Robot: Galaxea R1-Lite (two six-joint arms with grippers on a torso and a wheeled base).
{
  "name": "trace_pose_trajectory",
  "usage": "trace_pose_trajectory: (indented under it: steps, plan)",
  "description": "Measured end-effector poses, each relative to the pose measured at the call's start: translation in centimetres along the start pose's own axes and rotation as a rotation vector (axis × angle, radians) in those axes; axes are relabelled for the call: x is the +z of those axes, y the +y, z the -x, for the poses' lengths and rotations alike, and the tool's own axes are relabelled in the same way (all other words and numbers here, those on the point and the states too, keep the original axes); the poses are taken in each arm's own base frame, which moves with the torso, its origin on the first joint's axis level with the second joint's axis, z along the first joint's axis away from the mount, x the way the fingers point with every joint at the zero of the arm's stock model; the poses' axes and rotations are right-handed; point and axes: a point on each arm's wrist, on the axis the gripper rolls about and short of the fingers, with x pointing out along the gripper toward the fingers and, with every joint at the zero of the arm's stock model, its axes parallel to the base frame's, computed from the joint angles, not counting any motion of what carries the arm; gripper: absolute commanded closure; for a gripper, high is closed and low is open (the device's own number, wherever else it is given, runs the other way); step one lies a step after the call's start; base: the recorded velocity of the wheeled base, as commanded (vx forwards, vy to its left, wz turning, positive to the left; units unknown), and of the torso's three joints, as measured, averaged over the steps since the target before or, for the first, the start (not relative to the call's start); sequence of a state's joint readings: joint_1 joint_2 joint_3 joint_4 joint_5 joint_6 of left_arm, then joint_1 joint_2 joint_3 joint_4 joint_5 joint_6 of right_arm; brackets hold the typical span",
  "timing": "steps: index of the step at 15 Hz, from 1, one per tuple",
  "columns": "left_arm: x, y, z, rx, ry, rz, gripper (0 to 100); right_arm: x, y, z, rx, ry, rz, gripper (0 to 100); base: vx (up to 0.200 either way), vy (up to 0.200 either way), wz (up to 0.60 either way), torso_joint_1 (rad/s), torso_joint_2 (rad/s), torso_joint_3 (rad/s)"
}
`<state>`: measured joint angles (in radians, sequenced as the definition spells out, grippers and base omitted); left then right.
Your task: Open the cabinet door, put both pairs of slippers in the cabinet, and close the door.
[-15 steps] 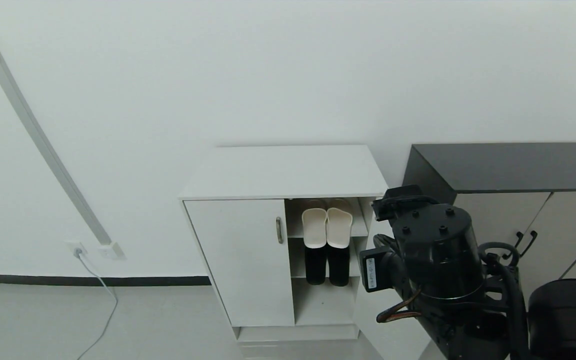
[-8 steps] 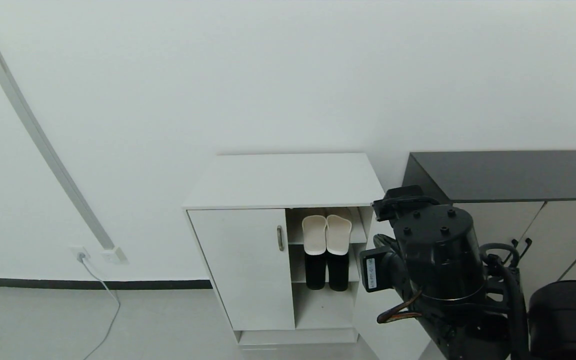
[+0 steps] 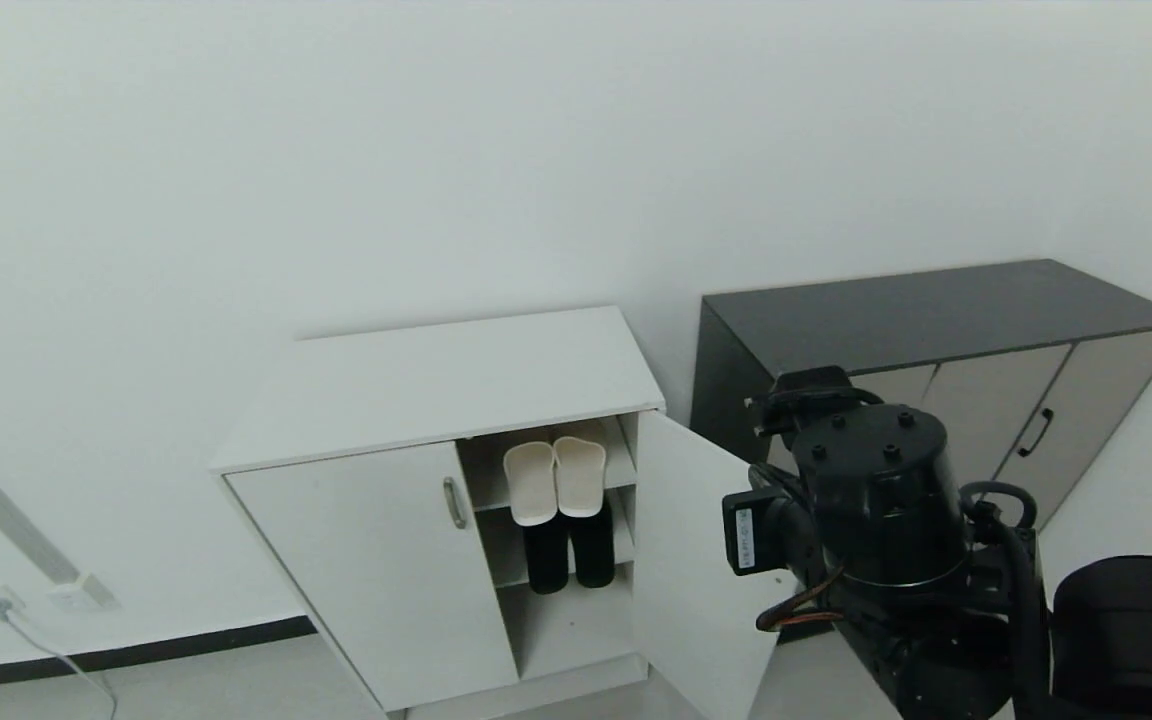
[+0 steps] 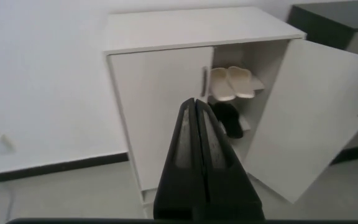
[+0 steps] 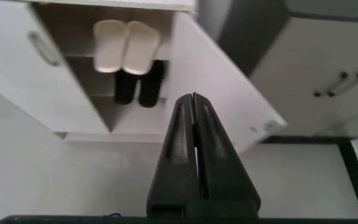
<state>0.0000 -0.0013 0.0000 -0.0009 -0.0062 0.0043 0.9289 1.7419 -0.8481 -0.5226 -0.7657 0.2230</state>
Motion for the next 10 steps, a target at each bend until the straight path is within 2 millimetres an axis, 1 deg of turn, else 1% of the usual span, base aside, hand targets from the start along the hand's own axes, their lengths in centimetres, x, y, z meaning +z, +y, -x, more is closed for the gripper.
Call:
trace_pose_trajectory:
  steps: [3,7,10]
  plan:
    - [0.0,0.0,0.0,0.001,0.0,0.0,100,0.2,-0.8,-1.2,-0.032,-0.009,-0.004,100,0.0,0.0,0.0,0.0,0.0,0.0]
    - [0.0,0.0,0.0,0.001,0.0,0.0,100,0.5,-2.2,-2.9,-0.018,-0.009,-0.036,100,-0.2,0.0,0.0,0.001,0.0,0.002]
    - [0.0,0.0,0.0,0.0,0.0,0.0,100,0.8,-3.4,-4.6,0.001,-0.01,-0.067,100,0.0,0.0,0.0,0.0,0.0,0.0]
